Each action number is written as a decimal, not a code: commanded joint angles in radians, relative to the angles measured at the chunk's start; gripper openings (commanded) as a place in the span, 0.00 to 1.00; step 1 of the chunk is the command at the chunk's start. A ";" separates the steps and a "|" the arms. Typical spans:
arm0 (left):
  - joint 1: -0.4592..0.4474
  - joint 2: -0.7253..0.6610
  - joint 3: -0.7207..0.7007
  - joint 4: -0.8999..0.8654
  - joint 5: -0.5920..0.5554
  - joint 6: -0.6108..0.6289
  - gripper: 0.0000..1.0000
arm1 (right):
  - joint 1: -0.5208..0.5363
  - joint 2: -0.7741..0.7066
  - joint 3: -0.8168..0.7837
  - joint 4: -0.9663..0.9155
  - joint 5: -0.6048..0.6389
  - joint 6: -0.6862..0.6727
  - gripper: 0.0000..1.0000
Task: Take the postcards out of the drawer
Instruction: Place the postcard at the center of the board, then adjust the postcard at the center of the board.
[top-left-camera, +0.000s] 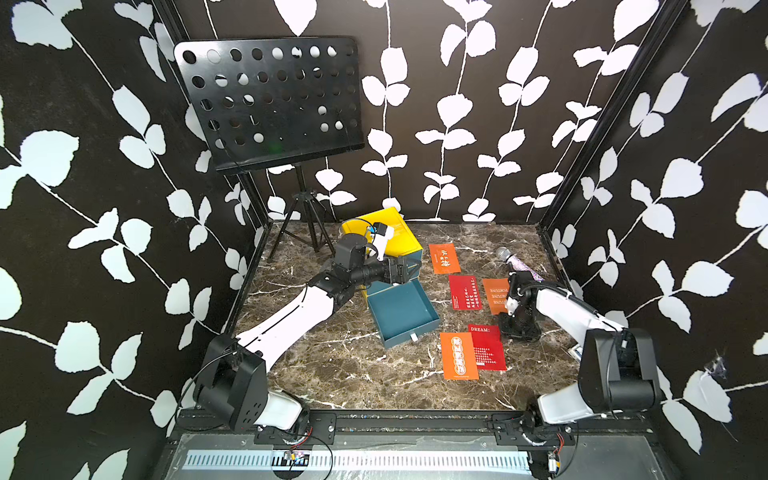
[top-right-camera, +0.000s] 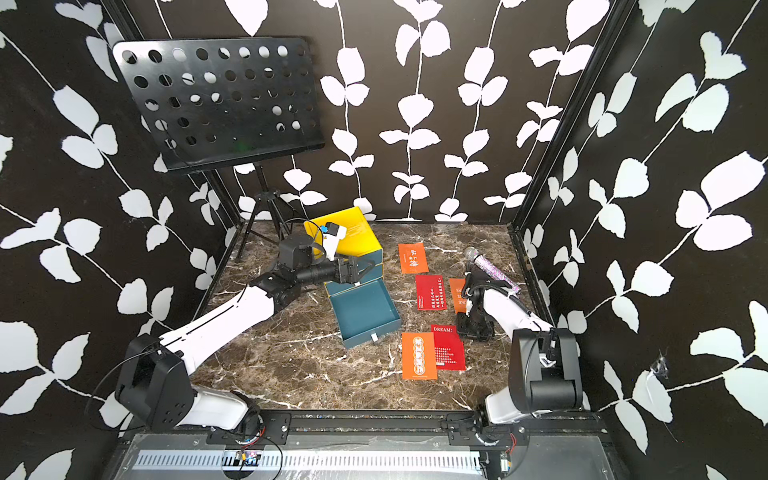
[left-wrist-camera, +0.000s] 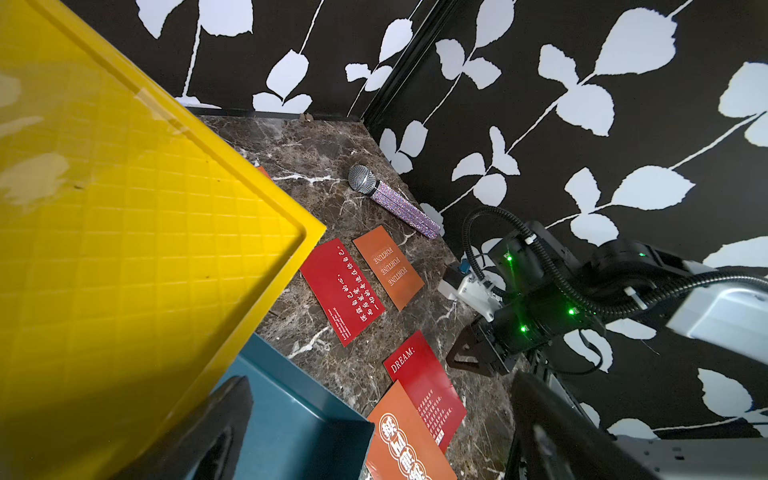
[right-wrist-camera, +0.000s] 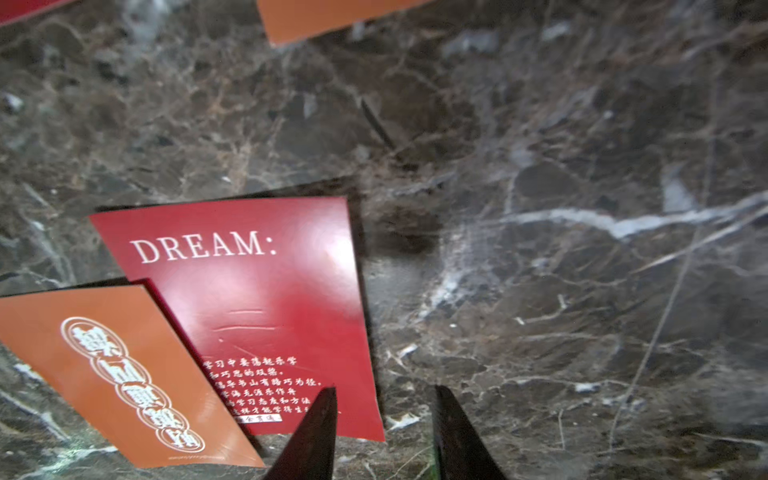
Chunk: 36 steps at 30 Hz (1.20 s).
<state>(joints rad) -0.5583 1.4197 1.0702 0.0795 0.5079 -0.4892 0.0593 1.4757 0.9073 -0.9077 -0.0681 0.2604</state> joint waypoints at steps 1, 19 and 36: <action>0.008 -0.024 -0.011 0.014 -0.006 -0.004 0.99 | 0.021 -0.075 0.037 -0.043 0.072 0.019 0.39; 0.021 -0.098 -0.072 -0.050 -0.095 -0.044 0.99 | 0.286 -0.243 -0.217 0.373 -0.173 0.238 0.45; 0.024 -0.094 -0.073 -0.044 -0.089 -0.042 0.99 | 0.316 -0.190 -0.302 0.417 0.131 0.408 0.49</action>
<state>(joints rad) -0.5461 1.3529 1.0046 0.0433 0.4301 -0.5343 0.3779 1.2667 0.6212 -0.5106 -0.0002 0.6147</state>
